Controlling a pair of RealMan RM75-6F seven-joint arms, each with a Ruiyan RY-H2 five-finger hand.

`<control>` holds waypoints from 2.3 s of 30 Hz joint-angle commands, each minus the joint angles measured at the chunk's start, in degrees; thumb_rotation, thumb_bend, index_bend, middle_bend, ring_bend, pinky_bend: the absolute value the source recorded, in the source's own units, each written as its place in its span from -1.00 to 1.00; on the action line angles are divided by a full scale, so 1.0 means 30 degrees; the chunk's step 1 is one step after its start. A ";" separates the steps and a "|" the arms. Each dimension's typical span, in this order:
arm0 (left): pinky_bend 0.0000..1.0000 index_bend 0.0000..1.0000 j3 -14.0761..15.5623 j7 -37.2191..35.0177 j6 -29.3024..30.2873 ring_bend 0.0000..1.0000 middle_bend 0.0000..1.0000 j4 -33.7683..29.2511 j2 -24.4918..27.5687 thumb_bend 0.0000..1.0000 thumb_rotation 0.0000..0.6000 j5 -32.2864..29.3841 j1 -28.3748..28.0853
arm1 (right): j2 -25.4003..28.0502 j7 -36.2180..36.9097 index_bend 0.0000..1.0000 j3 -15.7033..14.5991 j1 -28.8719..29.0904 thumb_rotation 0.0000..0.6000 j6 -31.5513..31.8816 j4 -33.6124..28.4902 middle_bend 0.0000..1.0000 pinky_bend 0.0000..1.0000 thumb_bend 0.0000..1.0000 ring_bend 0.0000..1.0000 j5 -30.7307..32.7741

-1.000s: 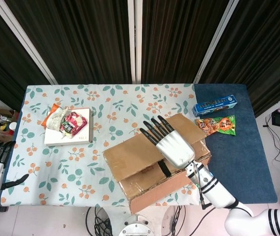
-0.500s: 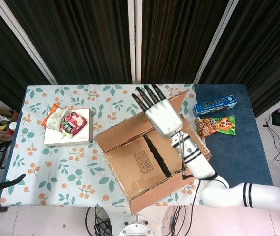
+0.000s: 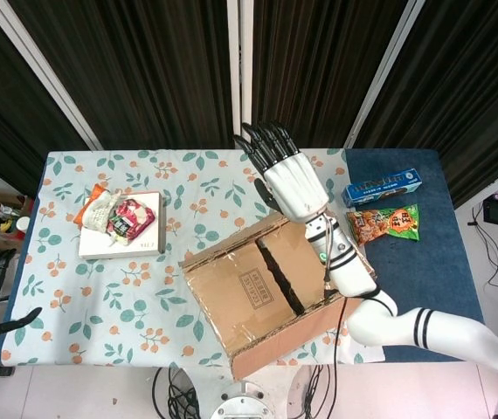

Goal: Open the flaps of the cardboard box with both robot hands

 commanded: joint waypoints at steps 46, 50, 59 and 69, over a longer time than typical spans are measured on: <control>-0.62 -0.86 0.0225 0.0239 -0.0241 -0.81 -0.75 0.0038 -0.0341 -0.80 0.55 0.0248 -0.0035 | 0.6138 0.5265 -0.13 -0.7006 -0.2832 1.00 -0.5743 -0.5303 -0.30 -1.00 1.00 -1.00 -0.7172; -0.62 -0.86 0.0238 0.0279 -0.0252 -0.81 -0.75 -0.0014 -0.0315 -0.80 0.56 0.0247 -0.0028 | 0.6159 0.4848 -0.13 -0.7113 -0.2787 1.00 -0.5974 -0.5123 -0.27 -1.00 1.00 -1.00 -0.7141; -0.62 -0.86 0.0237 0.0344 -0.0350 -0.81 -0.75 -0.0081 -0.0350 -0.80 0.56 0.0233 -0.0075 | 0.6600 0.2397 -0.03 -0.6798 -0.3113 1.00 -0.5107 -0.5437 -0.10 -1.00 1.00 -1.00 -0.7288; -0.62 -0.86 0.0276 0.0347 -0.0452 -0.81 -0.75 -0.0061 -0.0401 -0.80 0.55 0.0238 -0.0109 | 0.7866 0.0696 -0.01 -0.6017 -0.3412 1.00 -0.4211 -0.6756 0.02 -1.00 1.00 -1.00 -0.6918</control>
